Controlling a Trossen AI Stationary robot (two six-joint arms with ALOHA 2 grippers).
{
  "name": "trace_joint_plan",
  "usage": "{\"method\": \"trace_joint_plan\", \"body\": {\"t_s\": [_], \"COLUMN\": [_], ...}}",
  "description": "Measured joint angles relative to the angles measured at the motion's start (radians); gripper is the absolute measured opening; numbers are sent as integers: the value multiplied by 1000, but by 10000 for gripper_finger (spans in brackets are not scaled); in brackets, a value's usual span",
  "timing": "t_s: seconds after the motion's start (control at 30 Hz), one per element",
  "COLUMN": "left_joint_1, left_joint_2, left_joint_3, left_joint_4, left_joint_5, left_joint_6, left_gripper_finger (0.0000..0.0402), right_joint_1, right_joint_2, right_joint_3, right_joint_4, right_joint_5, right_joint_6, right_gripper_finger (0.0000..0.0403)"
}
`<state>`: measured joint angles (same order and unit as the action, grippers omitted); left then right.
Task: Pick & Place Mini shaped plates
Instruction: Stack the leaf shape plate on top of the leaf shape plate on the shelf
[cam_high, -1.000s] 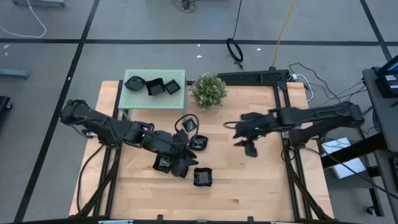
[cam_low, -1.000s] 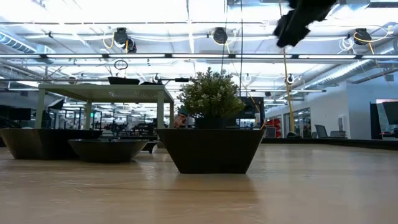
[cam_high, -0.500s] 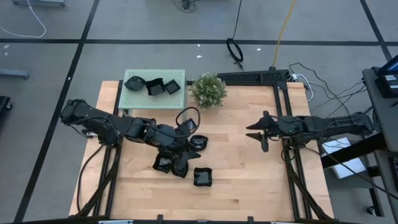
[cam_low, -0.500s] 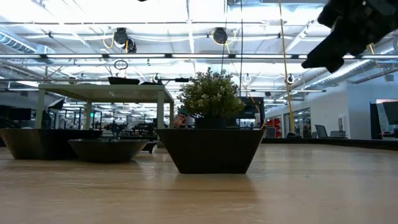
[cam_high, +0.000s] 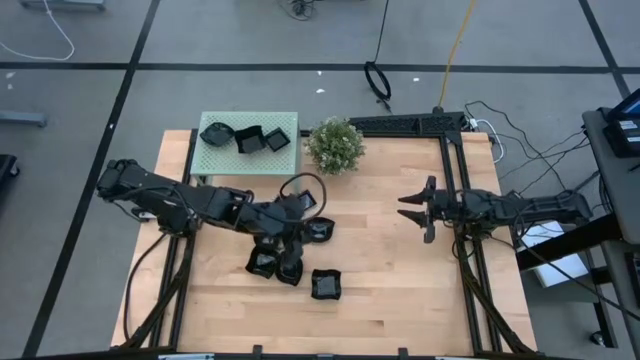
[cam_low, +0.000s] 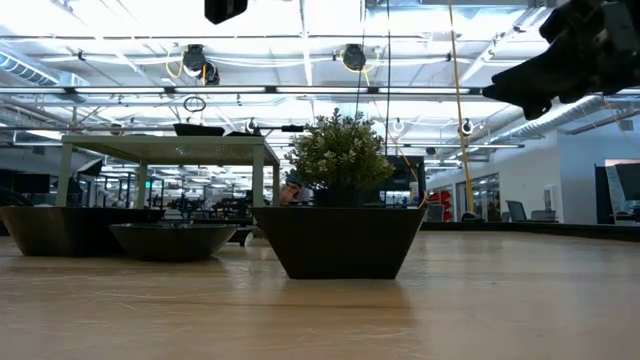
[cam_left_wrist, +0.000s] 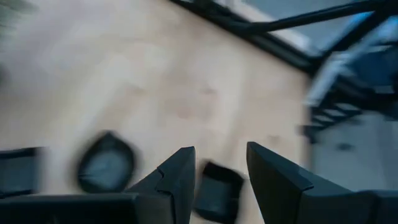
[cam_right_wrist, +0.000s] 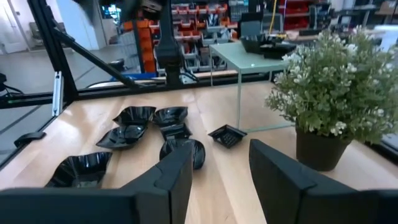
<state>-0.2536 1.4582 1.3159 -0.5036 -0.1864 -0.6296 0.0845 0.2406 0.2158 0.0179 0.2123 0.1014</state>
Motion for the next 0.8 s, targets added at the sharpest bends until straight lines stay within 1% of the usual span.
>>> {"method": "trace_joint_plan", "body": {"t_s": [0.1, 0.17, 0.23, 0.3, 0.47, 0.53, 0.67, 0.8], "left_joint_1": [0, 2, 8, 18, 51, 71, 114, 152], "left_joint_2": [0, 0, 0, 0, 0, 0, 0, 0], "left_joint_3": [0, 0, 0, 0, 0, 0, 0, 0], "left_joint_4": [-74, -129, -190, -271, -507, -596, -747, -840], "left_joint_5": [-135, -215, -250, -239, -111, -79, -49, -47], "left_joint_6": [26, 15, -21, -66, -154, -200, -337, -366], "left_gripper_finger": [147, 147, 147, 147, 147, 147, 147, 147], "right_joint_1": [0, 0, 0, 0, 0, 0, 0, 0], "right_joint_2": [-5, -4, -4, -4, -4, -4, -4, -4], "right_joint_3": [-15, -20, -25, -28, -45, -57, -94, -143], "right_joint_4": [23, 23, 22, 23, 23, 23, 23, 37], "right_joint_5": [0, 0, -1, -3, -3, -3, -3, -7], "right_joint_6": [-31, -37, -32, -13, 18, 18, 18, 18], "right_gripper_finger": [144, 144, 144, 144, 144, 144, 144, 144]}}
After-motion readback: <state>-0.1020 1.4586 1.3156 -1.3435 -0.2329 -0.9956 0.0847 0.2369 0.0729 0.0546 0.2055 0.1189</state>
